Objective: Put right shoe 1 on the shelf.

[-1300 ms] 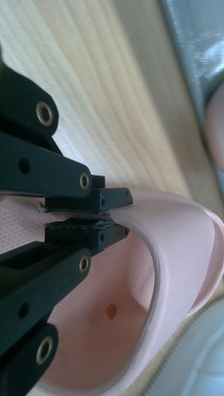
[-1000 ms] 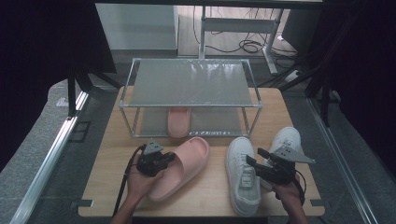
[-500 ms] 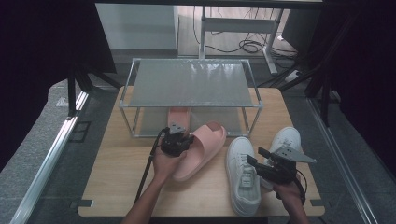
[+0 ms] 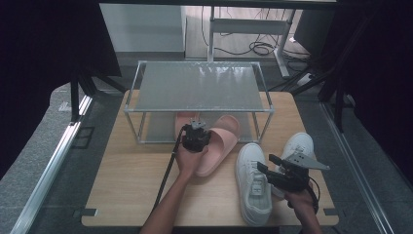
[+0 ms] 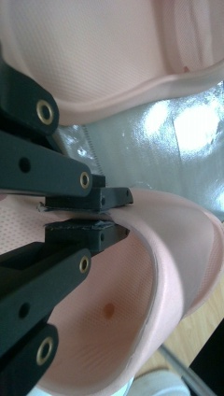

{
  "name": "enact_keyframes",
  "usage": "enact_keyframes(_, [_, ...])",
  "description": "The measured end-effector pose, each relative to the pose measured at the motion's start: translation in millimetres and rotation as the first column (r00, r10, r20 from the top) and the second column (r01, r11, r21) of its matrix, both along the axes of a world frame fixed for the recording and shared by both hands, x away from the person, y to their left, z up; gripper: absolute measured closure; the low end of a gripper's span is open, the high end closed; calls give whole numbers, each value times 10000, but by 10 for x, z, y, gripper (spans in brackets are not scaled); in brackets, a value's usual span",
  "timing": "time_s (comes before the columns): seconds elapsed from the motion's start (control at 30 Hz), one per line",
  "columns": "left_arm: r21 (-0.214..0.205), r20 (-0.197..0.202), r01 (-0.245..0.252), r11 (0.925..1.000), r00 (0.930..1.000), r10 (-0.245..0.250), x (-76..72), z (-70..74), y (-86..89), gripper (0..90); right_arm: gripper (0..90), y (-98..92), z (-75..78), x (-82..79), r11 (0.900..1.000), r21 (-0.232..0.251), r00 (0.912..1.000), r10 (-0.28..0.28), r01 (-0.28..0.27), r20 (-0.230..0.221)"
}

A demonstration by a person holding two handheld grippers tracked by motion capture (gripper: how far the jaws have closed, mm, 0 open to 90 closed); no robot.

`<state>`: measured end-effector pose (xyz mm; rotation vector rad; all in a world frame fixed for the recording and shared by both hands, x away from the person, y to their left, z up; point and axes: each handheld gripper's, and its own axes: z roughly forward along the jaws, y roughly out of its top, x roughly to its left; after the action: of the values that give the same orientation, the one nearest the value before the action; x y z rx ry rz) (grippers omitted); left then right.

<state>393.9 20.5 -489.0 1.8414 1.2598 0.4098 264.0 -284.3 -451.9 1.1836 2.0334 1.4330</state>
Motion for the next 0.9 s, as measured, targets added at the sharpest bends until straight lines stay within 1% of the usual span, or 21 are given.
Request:
enact_keyframes(0.03, [31,-32,-81,10000,10000,81,26,-22,-14,851,401,0,1,-1,10000,10,10000,6,-6,-9])
enact_keyframes(0.1, [105,-70,-412,9991,9991,413,103,-85,-19,849,401,-2,6,-7,10000,40,10000,18,-18,0])
enact_keyframes(0.13, [105,-70,-412,9991,9991,413,103,-85,-19,848,400,-4,7,-8,10000,43,10000,17,-17,6])
enact_keyframes(0.2, [82,-116,-741,9972,9972,742,171,-147,6,845,401,-10,8,-6,10000,70,10000,5,-5,-7])
enact_keyframes(0.23, [82,-116,-741,9972,9972,742,171,-147,6,844,401,-10,8,-6,10000,70,10000,5,-5,-7])
enact_keyframes(0.33, [103,-232,-873,9961,9959,875,209,-212,-3,831,401,-8,-5,4,10000,44,10000,-2,2,-26])
enact_keyframes(0.37, [133,-186,-930,9956,9955,932,213,-227,-4,831,401,-8,-5,4,10000,44,10000,-2,2,-26])
enact_keyframes(0.4, [113,-185,-905,9958,9957,907,220,-231,4,838,401,-5,-8,5,10000,32,10000,9,-9,-36])
enact_keyframes(0.47, [91,-169,-857,9963,9962,859,218,-224,5,822,400,-2,-13,6,10000,8,10000,13,-13,-31])
enact_keyframes(0.53, [284,61,-863,9959,9963,862,182,-202,8,766,400,-1,-16,7,10000,-1,10000,7,-7,-47])
enact_keyframes(0.57, [307,135,-869,9957,9962,865,162,-189,20,710,400,-2,-14,5,10000,1,10000,16,-16,-32])
enact_keyframes(0.6, [158,311,-874,9961,9957,868,123,-167,49,710,400,-2,-14,5,10000,1,10000,16,-16,-32])
enact_keyframes(0.63, [196,417,-901,9957,9951,893,85,-144,77,691,400,-5,-12,3,10000,15,10000,2,-2,-34])
enact_keyframes(0.67, [78,486,-668,9977,9966,664,6,-100,138,686,400,-11,-10,3,10000,26,10000,-18,18,-29])
enact_keyframes(0.7, [78,486,-668,9977,9966,664,6,-100,138,691,401,-11,-10,2,10000,14,10000,-26,26,-20])
enact_keyframes(0.73, [43,517,-482,9988,9975,479,-42,-77,165,691,401,-11,-10,2,10000,14,10000,-26,26,-20])
enact_keyframes(0.8, [-216,582,-73,9997,9983,86,-152,-25,206,729,401,-8,-6,-1,10000,23,10000,-18,18,-21])
enact_keyframes(0.83, [-444,499,467,9979,9978,-445,-241,23,214,777,401,-1,-3,-1,10000,1,10000,-7,7,-1])
enact_keyframes(0.87, [-444,499,467,9979,9978,-445,-241,23,214,804,401,-1,-3,-1,10000,1,10000,-7,7,-1])
enact_keyframes(0.9, [-651,419,804,9946,9961,-778,-269,41,203,804,400,3,-1,-2,10000,3,10000,4,-4,-7])
